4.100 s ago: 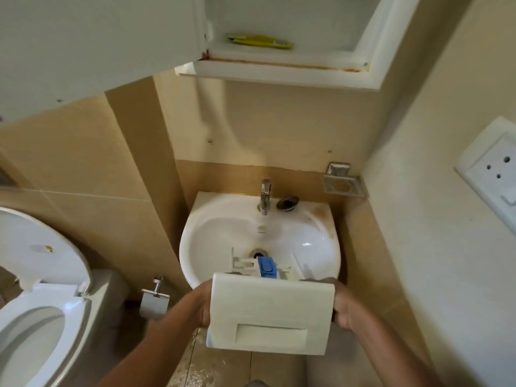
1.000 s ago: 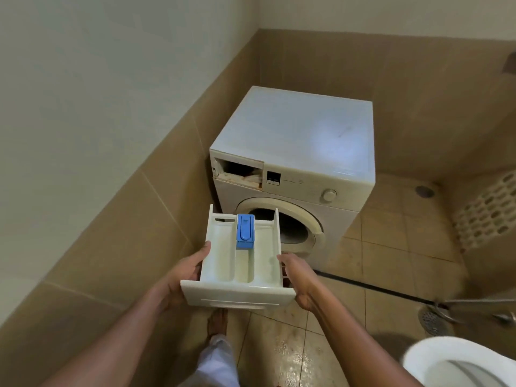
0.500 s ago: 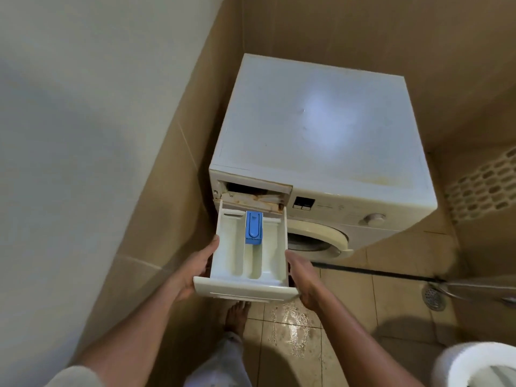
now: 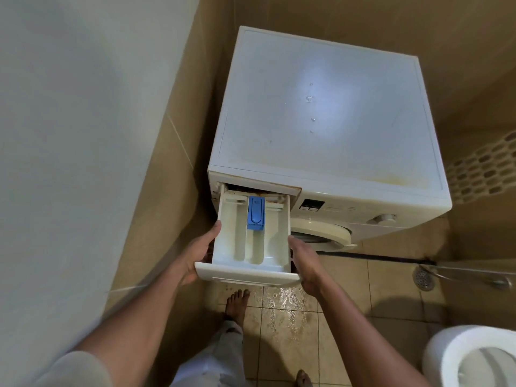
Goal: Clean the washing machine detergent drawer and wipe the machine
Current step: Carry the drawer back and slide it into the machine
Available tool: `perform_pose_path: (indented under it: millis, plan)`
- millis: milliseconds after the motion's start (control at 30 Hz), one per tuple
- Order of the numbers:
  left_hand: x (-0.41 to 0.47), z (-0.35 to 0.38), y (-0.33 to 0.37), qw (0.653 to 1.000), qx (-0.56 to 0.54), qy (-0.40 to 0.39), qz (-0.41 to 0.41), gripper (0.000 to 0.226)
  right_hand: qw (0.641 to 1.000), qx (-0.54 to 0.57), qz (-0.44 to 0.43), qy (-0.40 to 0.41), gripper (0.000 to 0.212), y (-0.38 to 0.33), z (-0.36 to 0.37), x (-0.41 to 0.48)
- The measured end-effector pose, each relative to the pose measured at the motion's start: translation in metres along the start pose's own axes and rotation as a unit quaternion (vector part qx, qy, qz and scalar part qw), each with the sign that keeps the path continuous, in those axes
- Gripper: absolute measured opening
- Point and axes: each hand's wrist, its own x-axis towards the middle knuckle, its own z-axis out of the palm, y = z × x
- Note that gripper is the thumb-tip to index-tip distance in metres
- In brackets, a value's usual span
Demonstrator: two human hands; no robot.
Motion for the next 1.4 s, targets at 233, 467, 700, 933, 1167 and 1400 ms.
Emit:
perform_pose_path:
  millis: [233, 467, 700, 933, 1167, 1400]
  plan:
    - [0.005, -0.004, 0.009, 1.000, -0.017, -0.017, -0.012, 0.054, 0.999, 0.007, -0.024, 0.028, 0.049, 0.000, 0.005, -0.002]
    - [0.010, -0.009, 0.009, 0.999, -0.033, -0.023, 0.003, 0.051, 0.998, 0.012, -0.039, 0.041, 0.043, 0.000, 0.011, -0.005]
    - [0.014, -0.013, 0.008, 0.999, -0.038, -0.028, -0.003, 0.056, 0.997, 0.029, -0.039, 0.059, 0.043, -0.006, 0.015, -0.011]
    - [0.014, -0.012, 0.012, 0.999, -0.025, -0.026, -0.001, 0.056, 0.996, 0.038, -0.028, 0.072, 0.044, -0.009, 0.018, -0.015]
    - [0.019, -0.018, 0.015, 1.000, 0.001, -0.022, 0.012, 0.053, 0.996, 0.035, -0.038, 0.072, 0.040, -0.019, 0.023, -0.026]
    - [0.023, -0.025, 0.013, 1.000, 0.003, -0.014, 0.024, 0.055, 0.997, 0.030, -0.032, 0.069, 0.038, -0.018, 0.027, -0.026]
